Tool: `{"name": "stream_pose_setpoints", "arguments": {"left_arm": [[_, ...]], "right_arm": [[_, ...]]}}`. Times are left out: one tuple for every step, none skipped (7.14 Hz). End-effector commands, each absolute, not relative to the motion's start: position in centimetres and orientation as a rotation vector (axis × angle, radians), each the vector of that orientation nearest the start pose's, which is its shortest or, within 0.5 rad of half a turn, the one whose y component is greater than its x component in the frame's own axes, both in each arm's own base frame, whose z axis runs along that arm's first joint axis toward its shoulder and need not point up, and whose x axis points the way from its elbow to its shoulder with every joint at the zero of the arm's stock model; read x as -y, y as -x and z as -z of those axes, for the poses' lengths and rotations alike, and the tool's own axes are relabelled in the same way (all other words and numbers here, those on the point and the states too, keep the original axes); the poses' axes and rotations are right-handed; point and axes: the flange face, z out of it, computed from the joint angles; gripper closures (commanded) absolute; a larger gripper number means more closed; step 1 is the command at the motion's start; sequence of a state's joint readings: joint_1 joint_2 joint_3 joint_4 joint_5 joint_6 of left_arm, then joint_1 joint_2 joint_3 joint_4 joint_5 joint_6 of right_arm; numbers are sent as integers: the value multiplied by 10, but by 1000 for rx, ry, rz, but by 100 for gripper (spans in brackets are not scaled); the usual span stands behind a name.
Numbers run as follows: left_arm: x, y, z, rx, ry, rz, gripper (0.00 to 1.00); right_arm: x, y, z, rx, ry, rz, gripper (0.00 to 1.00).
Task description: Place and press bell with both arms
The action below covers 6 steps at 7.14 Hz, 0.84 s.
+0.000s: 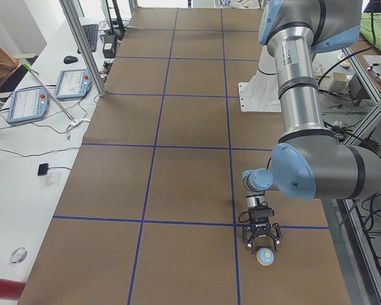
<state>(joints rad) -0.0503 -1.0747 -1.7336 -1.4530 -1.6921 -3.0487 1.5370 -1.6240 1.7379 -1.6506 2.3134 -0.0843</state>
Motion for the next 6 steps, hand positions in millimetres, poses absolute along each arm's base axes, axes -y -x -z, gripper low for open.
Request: {"name": "stream_pose_setpoints", "arguments": {"left_arm": [[129, -208, -803, 463, -243, 1552, 0], [127, -207, -809, 459, -249, 1553, 0], [124, -206, -816, 455, -254, 1550, 0], [122, -207, -816, 453, -256, 1547, 0], [121, -208, -816, 452, -258, 1546, 0], [120, -209, -816, 451, -259, 1545, 1]], "right_arm": [[472, -51, -611, 728, -55, 127, 0], [472, -51, -611, 728, -55, 127, 0], [473, -51, -611, 726, -57, 127, 0], [473, -51, -610, 728, -58, 128, 0], [473, -51, -610, 728, -58, 128, 0], [473, -51, -610, 728, -58, 128, 0]]}}
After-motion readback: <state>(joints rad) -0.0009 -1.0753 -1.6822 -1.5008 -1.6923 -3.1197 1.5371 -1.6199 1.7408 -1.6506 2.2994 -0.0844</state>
